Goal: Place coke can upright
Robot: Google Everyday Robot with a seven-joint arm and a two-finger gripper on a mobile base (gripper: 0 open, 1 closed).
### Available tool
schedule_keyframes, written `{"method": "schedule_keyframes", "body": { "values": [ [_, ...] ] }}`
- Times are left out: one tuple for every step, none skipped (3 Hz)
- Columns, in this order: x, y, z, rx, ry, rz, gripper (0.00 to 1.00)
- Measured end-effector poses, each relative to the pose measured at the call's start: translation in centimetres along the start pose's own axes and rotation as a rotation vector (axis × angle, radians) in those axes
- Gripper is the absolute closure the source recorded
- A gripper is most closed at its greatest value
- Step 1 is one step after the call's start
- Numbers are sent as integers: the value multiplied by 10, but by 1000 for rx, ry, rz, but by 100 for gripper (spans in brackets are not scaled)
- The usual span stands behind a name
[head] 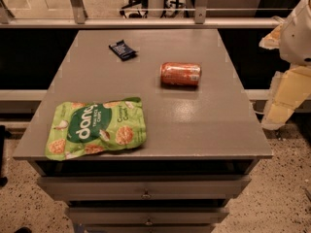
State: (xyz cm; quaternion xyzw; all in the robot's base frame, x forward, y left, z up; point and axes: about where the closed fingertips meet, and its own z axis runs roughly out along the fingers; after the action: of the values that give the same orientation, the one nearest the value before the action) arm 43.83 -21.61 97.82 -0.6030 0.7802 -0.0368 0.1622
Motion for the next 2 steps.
{"method": "schedule_keyframes", "body": {
  "values": [
    [0, 0, 0, 0, 0, 0, 0],
    [-17, -6, 19, -10, -17, -23, 0]
  ]
}}
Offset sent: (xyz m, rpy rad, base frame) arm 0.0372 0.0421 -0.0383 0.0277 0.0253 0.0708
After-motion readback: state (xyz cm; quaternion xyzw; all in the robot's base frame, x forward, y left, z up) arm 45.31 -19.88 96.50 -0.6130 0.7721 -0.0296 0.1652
